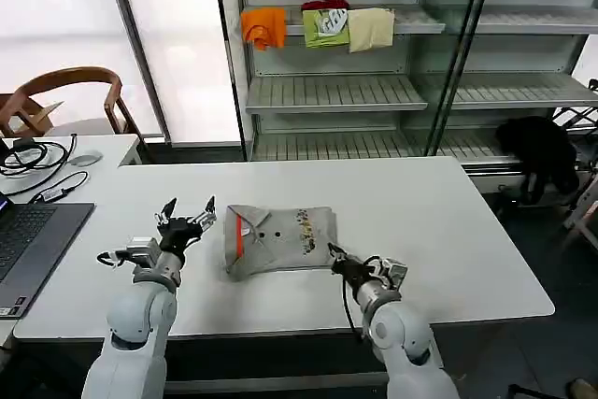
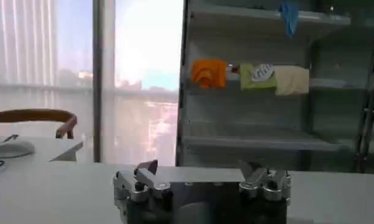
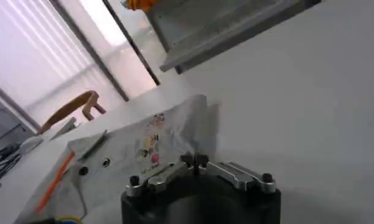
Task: Fold and organize the clothes.
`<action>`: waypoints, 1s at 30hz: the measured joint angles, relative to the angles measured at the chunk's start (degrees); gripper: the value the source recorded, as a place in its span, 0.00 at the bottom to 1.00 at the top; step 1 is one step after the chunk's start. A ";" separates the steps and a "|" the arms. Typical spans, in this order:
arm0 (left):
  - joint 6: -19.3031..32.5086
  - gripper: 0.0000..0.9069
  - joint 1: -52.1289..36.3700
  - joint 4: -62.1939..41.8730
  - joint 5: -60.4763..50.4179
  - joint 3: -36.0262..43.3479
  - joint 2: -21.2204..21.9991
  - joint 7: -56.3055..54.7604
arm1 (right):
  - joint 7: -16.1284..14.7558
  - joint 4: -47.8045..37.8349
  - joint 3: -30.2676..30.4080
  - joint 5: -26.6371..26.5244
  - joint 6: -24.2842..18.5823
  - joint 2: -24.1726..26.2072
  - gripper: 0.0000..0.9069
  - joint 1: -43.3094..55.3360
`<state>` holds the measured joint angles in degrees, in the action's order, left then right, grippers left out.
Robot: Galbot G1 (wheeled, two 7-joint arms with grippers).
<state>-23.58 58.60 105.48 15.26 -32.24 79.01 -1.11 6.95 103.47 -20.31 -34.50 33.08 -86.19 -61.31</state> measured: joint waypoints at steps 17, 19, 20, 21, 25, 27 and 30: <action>0.47 1.00 2.25 1.30 0.04 -1.18 0.26 1.39 | -4.19 6.22 2.29 16.67 -0.71 1.95 1.00 -2.90; 0.32 1.00 2.56 1.66 0.37 -1.49 0.10 1.57 | -4.38 6.86 2.23 18.22 -0.93 2.28 1.00 -3.17; 0.17 1.00 2.76 1.90 0.58 -1.66 -0.03 1.72 | -4.63 7.26 2.12 19.07 -1.10 2.52 1.00 -3.34; -0.01 1.00 2.99 2.14 0.89 -1.87 -0.15 1.90 | -4.86 7.61 1.97 19.81 -1.28 2.79 1.00 -3.50; -0.60 1.00 3.98 3.42 2.41 -3.00 -0.85 2.63 | -5.28 8.21 0.97 23.00 -2.36 4.40 1.00 -3.83; -0.83 1.00 4.58 4.16 3.29 -3.66 -1.30 3.12 | -5.23 8.35 0.21 24.54 -2.65 5.49 1.00 -3.73; -1.09 1.00 5.40 5.22 4.56 -4.79 -2.06 3.80 | -4.93 8.30 -1.27 26.27 -2.91 7.26 1.00 -3.43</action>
<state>-24.67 64.00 110.70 19.82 -37.03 76.95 2.69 2.02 111.77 -21.59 -8.23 30.17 -78.92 -64.74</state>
